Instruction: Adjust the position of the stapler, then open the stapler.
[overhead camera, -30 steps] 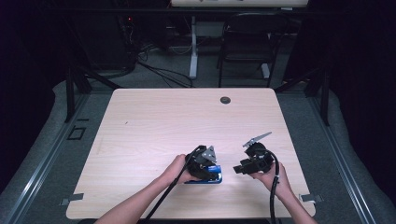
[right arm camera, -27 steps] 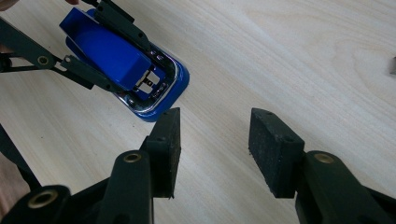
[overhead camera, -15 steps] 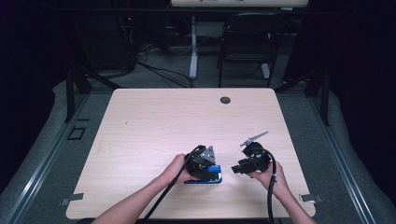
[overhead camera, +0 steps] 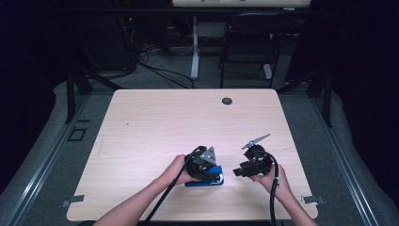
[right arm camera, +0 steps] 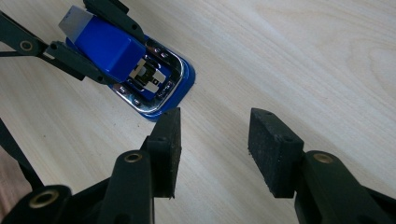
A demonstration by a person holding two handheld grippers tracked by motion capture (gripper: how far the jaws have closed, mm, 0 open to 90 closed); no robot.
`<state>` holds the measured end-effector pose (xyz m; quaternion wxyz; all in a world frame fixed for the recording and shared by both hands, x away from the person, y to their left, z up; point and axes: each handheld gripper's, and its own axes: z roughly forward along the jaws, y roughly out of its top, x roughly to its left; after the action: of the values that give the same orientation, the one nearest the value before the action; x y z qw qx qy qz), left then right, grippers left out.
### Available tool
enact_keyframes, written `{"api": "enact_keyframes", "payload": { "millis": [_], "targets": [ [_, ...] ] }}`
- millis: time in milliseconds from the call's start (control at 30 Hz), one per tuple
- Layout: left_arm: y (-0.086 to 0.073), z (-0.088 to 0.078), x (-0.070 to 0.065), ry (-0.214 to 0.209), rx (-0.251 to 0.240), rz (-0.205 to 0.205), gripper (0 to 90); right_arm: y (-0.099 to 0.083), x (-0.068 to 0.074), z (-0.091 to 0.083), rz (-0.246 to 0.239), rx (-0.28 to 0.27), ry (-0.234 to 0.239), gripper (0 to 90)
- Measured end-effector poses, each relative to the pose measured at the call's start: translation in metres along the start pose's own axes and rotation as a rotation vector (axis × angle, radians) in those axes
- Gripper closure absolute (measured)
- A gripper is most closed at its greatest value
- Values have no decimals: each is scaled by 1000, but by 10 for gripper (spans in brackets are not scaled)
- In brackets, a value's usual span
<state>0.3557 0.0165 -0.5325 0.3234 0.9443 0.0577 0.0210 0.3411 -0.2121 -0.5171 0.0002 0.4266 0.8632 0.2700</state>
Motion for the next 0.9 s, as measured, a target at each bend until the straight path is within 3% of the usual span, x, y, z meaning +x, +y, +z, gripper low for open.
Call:
{"api": "enact_keyframes", "payload": {
  "millis": [400,500,900],
  "targets": [
    [0,-5,1,-9,-1,19,653,2,2,3,-9,8,7,542],
    [-1,-4,0,0,-21,14,654,3,3,2,-9,-4,1,543],
    [-2,-11,2,-10,-25,32,657,12,15,21,35,-71,111,691]
  ]
}}
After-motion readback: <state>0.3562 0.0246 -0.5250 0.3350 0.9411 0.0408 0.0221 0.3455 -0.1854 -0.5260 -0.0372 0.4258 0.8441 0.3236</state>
